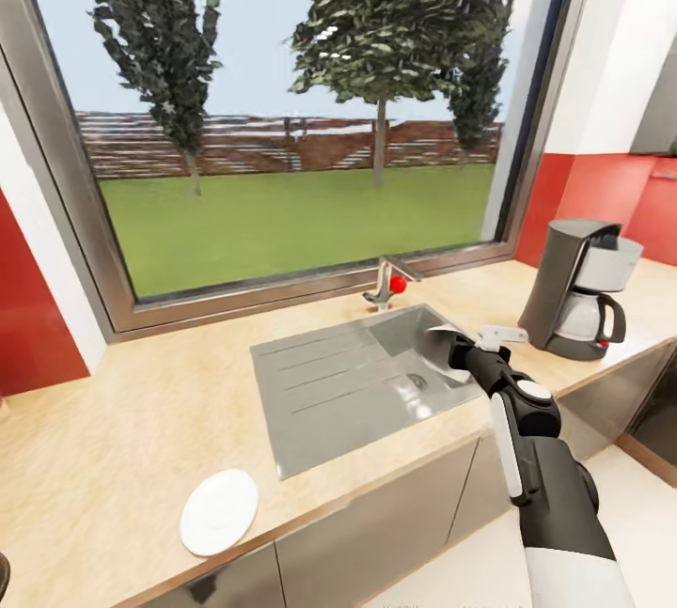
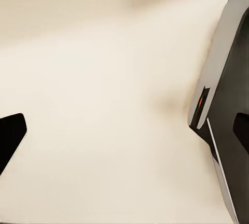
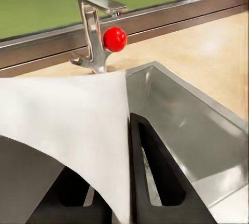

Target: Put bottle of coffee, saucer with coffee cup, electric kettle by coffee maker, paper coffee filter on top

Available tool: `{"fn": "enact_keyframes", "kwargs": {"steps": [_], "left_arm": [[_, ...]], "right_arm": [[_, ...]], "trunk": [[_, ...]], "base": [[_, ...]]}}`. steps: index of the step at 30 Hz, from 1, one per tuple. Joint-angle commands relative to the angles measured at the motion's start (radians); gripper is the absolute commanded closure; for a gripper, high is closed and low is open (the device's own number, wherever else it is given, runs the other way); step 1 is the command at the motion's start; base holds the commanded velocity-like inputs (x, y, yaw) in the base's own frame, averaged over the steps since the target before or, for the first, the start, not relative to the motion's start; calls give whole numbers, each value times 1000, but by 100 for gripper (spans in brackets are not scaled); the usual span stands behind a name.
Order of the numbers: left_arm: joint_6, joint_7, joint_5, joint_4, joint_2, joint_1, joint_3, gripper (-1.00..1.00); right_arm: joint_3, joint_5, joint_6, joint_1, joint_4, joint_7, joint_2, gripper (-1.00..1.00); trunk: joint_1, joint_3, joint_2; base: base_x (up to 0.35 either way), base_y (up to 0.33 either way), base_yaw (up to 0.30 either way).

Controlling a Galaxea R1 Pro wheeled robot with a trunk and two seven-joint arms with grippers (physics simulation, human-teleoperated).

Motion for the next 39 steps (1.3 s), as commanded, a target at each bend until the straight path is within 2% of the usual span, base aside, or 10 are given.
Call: {"fn": "enact_keyframes", "kwargs": {"steps": [1,25,29,33,34,36,39], "left_arm": [[-2,0,3,-1,0,0,5,-100],[-2,0,-1,-1,-2,0,4,-100],[5,0,-3,-1,-3,0,3,-100],[34,-34,-3,4,-12,0,1,-100],[63,-74,-4,6,-16,0,-5,-100],[148,-179,-11,7,-18,0,-43,-100],[179,-210,-13,5,-19,0,-58,-100]], "right_arm": [[-3,6,5,-1,-1,8,1,100],[-3,5,5,-1,-1,8,1,100],[-1,5,5,-1,0,8,2,100],[-1,5,5,-1,1,8,2,100],[-1,5,5,-1,1,8,2,100],[-1,5,5,-1,1,8,2,100],[-1,5,5,-1,1,8,2,100]], "trunk": [[1,-2,-2],[1,-2,-2],[1,-2,-2],[1,-2,-2],[1,-2,-2],[1,-2,-2],[1,-2,-2]], "base": [[0,0,-273],[0,0,-273],[0,-159,-273],[0,-270,-273],[0,-271,-273],[0,-272,-273],[-54,-272,-273]]}}
